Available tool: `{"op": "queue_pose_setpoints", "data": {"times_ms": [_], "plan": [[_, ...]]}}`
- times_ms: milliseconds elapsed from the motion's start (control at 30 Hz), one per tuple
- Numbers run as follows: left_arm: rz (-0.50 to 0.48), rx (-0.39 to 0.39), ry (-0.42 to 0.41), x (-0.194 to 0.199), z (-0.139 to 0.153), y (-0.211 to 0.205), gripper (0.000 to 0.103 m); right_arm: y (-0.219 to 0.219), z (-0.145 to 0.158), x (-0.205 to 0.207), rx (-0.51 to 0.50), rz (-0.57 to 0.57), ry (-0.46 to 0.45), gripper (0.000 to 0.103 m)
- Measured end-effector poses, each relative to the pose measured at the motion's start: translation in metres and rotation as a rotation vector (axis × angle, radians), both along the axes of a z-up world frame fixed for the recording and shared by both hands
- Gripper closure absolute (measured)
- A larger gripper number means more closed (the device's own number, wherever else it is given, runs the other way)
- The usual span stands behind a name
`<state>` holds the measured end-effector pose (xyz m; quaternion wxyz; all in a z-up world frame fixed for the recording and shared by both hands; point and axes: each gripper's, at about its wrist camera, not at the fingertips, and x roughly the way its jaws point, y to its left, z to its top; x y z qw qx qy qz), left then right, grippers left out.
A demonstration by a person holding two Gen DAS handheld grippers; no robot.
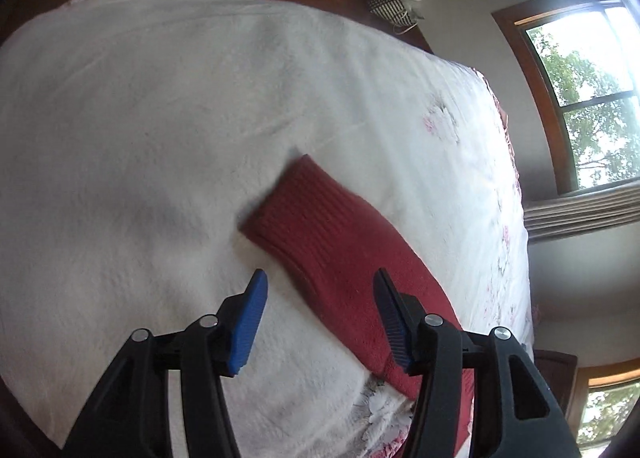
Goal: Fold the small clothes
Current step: 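Fold the held sleeve across the sweater body with the left tool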
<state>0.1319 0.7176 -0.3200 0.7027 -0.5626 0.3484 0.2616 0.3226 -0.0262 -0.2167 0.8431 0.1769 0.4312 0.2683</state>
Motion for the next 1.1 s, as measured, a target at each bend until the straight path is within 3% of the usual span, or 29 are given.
{"op": "queue_pose_setpoints", "data": {"times_ms": [200, 333, 433, 600, 700, 800, 933, 1100], "plan": [[0.016, -0.053, 0.037, 0.012, -0.033, 0.019, 0.048, 0.017, 0.028, -0.004, -0.052, 0.020, -0.033, 0.043], [0.007, -0.040, 0.031, 0.017, -0.028, 0.028, 0.051, 0.022, 0.037, -0.007, -0.074, 0.023, -0.034, 0.043], [-0.015, -0.040, 0.055, 0.025, -0.025, 0.033, 0.075, 0.025, 0.040, -0.010, -0.079, 0.025, -0.035, 0.043], [-0.051, -0.001, 0.044, 0.037, -0.003, 0.033, 0.085, 0.027, 0.049, -0.019, -0.090, 0.031, -0.043, 0.043], [-0.090, 0.044, -0.029, 0.047, 0.029, 0.017, 0.086, 0.021, 0.055, -0.023, -0.095, 0.021, -0.052, 0.043], [-0.196, 0.134, -0.106, 0.071, 0.077, -0.017, 0.086, 0.013, 0.062, -0.027, -0.091, 0.010, -0.063, 0.043], [-0.335, 0.211, -0.243, 0.115, 0.144, -0.074, 0.087, 0.001, 0.068, -0.033, -0.075, -0.011, -0.064, 0.043], [-0.502, 0.270, -0.346, 0.177, 0.198, -0.151, 0.087, -0.024, 0.072, -0.041, -0.058, -0.052, -0.063, 0.043]]}}
